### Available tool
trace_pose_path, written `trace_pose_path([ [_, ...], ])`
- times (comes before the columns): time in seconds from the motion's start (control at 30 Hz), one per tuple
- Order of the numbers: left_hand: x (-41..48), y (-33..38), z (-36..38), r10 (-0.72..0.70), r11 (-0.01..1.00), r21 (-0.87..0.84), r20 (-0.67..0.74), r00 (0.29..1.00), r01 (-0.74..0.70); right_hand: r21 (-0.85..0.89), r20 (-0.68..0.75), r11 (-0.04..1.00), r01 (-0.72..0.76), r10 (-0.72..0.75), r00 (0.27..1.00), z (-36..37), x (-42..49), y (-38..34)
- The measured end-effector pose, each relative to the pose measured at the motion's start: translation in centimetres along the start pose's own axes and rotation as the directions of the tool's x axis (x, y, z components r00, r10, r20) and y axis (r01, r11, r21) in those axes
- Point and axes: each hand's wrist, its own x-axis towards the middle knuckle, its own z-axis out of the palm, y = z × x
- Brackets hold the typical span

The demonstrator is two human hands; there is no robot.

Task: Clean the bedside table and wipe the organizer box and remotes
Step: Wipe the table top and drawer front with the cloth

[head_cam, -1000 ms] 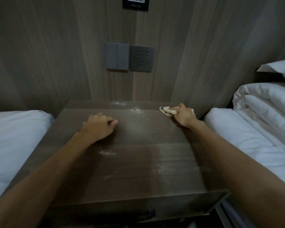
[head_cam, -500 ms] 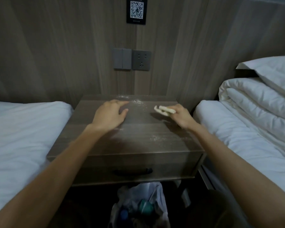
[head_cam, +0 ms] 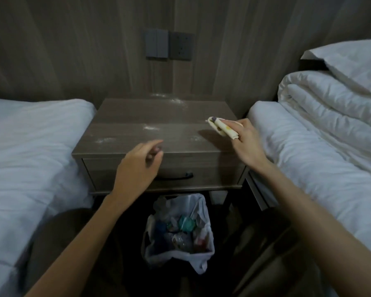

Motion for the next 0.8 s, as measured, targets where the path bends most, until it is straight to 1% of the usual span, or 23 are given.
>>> trace_pose_path([
  [0.13, -4.8, -2.2, 2.5, -0.161, 0.985, -0.045, 0.133, 0.978, 0.168, -0.056, -0.043, 0.998, -0.043, 0.040, 0.998, 1.2, -2.5, 0.3],
  [0.2, -6.8, -3.6, 4.1, -0.259, 0.960, -0.050, 0.211, 0.943, 0.275, -0.128, -0.031, 0.991, -0.026, 0.022, 0.999, 1.9, -3.4, 0.3],
  [0.23, -7.6, -4.4, 5.0, -0.324, 0.939, -0.032, 0.256, 0.911, 0.343, -0.179, -0.015, 0.984, -0.010, 0.007, 1.000, 2.2, -3.7, 0.3],
  [0.3, -9.0, -6.3, 6.9, -0.469, 0.874, 0.060, 0.359, 0.807, 0.481, -0.270, 0.005, 0.963, 0.017, -0.016, 1.000, 2.8, -4.0, 0.3],
  [0.4, -10.4, -8.8, 9.4, -0.651, 0.737, 0.202, 0.466, 0.599, 0.644, -0.278, -0.028, 0.960, -0.011, 0.003, 1.000, 3.3, -4.2, 0.2],
  [0.47, -11.2, -9.7, 10.8, -0.717, 0.646, 0.237, 0.513, 0.472, 0.725, -0.265, -0.055, 0.964, -0.027, 0.013, 0.998, 3.7, -4.4, 0.2],
  [0.5, -11.7, -10.1, 11.4, -0.735, 0.608, 0.241, 0.533, 0.420, 0.757, -0.264, -0.068, 0.964, -0.032, 0.015, 0.998, 3.9, -4.5, 0.3],
  [0.57, -12.7, -10.5, 12.4, -0.755, 0.554, 0.253, 0.555, 0.350, 0.793, -0.266, -0.087, 0.963, -0.040, 0.017, 0.996, 4.3, -4.6, 0.3],
  [0.6, -13.2, -10.7, 12.8, -0.761, 0.547, 0.271, 0.555, 0.335, 0.792, -0.266, -0.093, 0.963, -0.042, 0.018, 0.996, 4.4, -4.6, 0.4],
  [0.63, -13.7, -10.9, 13.3, -0.766, 0.556, 0.305, 0.548, 0.335, 0.773, -0.265, -0.098, 0.963, -0.046, 0.020, 0.995, 4.4, -4.6, 0.4],
  [0.73, -14.2, -11.4, 14.1, -0.778, 0.598, 0.397, 0.498, 0.384, 0.696, -0.263, -0.092, 0.964, -0.047, 0.024, 0.996, 4.4, -4.5, 0.6],
  [0.8, -13.9, -11.4, 14.3, -0.776, 0.608, 0.415, 0.492, 0.395, 0.677, -0.255, -0.092, 0.966, -0.038, 0.015, 0.996, 4.2, -4.5, 0.7],
])
